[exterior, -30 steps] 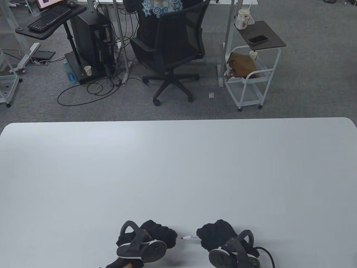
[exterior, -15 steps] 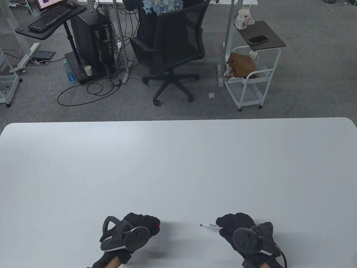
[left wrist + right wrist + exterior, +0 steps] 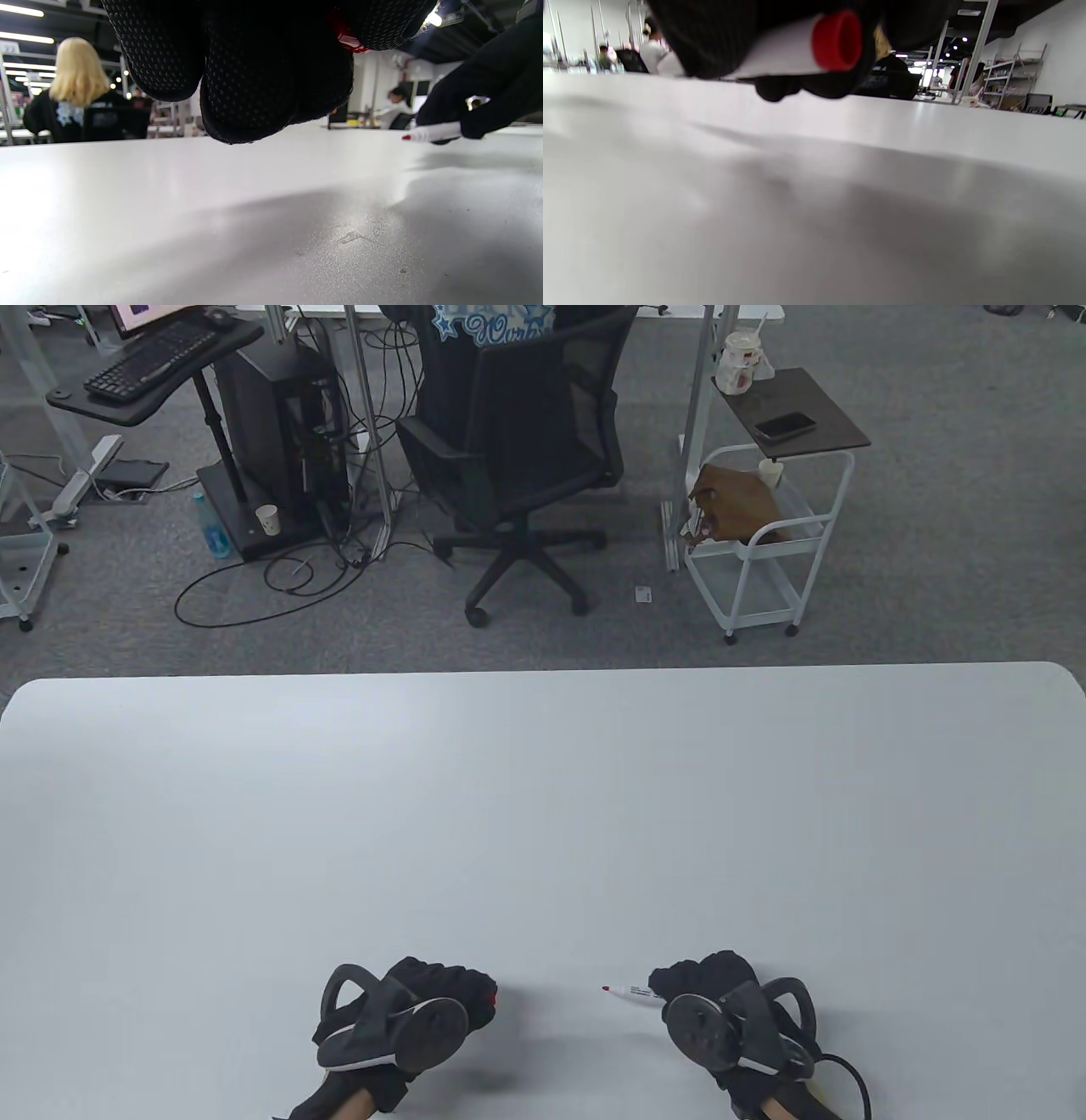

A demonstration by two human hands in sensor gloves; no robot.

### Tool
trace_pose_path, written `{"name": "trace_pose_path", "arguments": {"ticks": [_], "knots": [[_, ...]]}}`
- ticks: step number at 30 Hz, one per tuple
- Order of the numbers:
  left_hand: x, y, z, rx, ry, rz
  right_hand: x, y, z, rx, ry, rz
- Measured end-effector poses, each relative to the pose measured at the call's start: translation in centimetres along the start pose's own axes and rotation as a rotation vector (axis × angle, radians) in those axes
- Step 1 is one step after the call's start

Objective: Remove marker cap from marker with left hand

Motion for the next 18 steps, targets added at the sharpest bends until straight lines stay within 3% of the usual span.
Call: {"name": "trace_pose_path", "arguments": {"ticks": [6, 12, 18], "knots": [[0.0, 0.0, 0.0, 0.008, 0.009, -0.004, -0.6, 0.4, -1.9, -0.124, -0.066, -0.005], [-0.1, 0.0, 0.0, 0.02, 0.021, -0.005, -1.3, 0.5, -2.0, -0.11, -0.129, 0.007], [0.2, 0.0, 0.2, 0.023, 0.049, -0.028, 1.0, -0.2, -0.3, -0.07, 0.089, -0.018]]}}
Point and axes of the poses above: the tracker on the back of each hand, its own x axis roughly to the little-finger side, its own y axis roughly from the wrist to the fingertips, z = x × y, the point moved 5 cm from there along y, roughly from the wrist to the fingertips, and after that the axes turned 1 degree about x, right-handed, at the moved point
